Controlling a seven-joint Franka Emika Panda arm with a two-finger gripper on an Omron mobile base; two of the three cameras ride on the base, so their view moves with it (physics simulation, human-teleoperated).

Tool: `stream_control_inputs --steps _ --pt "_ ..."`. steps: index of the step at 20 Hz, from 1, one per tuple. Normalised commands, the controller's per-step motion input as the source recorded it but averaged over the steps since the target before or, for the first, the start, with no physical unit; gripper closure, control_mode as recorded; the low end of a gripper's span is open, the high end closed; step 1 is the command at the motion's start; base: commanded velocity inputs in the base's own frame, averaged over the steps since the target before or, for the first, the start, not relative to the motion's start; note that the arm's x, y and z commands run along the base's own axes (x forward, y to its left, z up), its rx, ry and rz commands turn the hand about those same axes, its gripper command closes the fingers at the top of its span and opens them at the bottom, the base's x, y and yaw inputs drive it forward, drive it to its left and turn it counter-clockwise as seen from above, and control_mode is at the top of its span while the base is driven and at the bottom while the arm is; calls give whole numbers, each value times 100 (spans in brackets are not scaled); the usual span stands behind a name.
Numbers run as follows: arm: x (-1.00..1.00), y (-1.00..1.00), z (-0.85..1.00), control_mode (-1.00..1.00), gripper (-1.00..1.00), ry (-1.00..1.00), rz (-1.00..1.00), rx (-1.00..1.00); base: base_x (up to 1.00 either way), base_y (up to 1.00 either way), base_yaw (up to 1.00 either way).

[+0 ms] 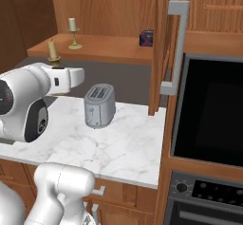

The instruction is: Pick the candle and candle from the dining table and place them in the open cabinet. Close the cabinet after placing the objects.

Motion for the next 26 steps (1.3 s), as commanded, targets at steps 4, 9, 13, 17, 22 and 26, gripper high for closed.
stream_control_inputs --steps 4,9,13,17,22,26 --pt "17 0 12 -100 100 0 0 0 0 0 0" --pt "10 0 13 -100 100 0 0 0 0 0 0" --pt "12 0 9 -100 100 -4 0 -1 0 0 0" --pt "9 0 9 -100 100 -8 1 -1 0 0 0" --pt "25 0 2 -100 100 -6 3 0 0 0 0" --pt "43 0 0 -100 100 0 3 0 0 0 0"
